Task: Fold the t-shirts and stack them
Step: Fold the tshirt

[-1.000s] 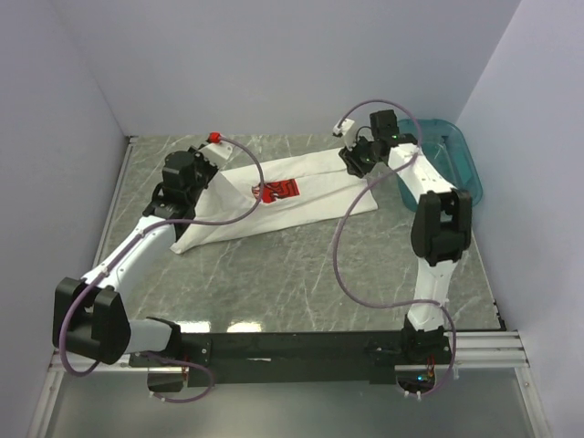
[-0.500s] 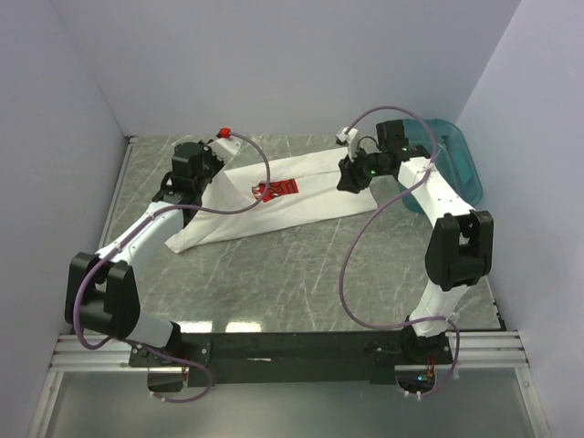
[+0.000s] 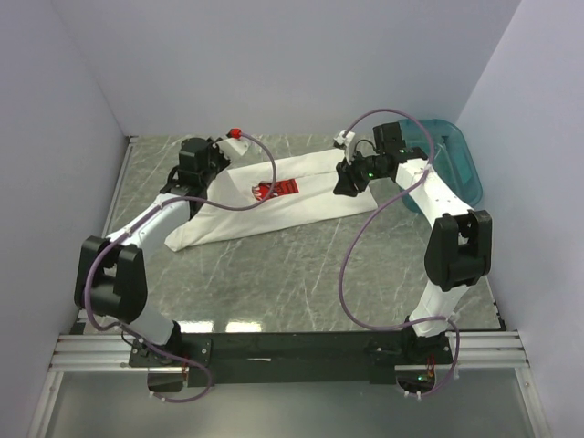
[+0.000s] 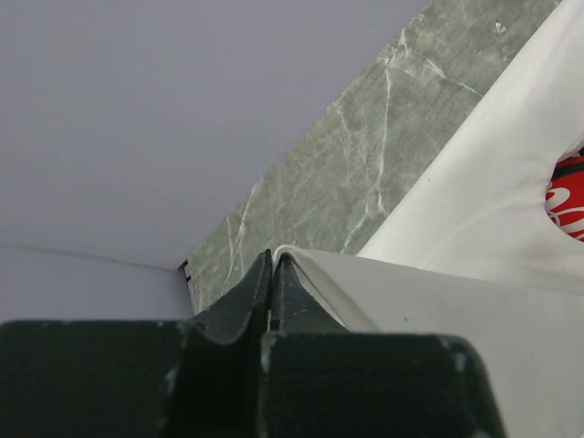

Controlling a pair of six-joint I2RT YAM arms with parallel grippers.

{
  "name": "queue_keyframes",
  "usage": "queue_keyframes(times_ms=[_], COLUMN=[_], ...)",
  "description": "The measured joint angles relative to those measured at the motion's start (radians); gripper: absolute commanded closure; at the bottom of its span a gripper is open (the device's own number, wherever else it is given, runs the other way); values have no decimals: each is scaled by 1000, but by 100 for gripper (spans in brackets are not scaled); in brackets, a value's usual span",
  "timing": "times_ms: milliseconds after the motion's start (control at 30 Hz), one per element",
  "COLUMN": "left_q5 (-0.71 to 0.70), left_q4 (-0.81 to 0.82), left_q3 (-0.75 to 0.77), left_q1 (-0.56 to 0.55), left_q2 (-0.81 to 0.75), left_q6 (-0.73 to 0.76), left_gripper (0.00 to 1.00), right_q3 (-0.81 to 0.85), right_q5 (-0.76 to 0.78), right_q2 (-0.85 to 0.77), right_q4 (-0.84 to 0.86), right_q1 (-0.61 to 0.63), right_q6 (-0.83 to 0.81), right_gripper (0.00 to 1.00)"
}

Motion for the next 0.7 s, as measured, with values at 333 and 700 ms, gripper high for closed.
queue_keyframes(times_ms=[333,700], left_q5=[43,89], left_q4=[29,40], left_q3=[23,74], left_q1=[0,1], left_q2=[57,108], left_q6=[57,93], left_gripper=[100,100], right_q3=[0,0], right_q5=[-4,-7], right_q2=[0,0], right_q4=[0,-1], right_q1=[0,0], right_q6=[0,-1], right_gripper=[55,55])
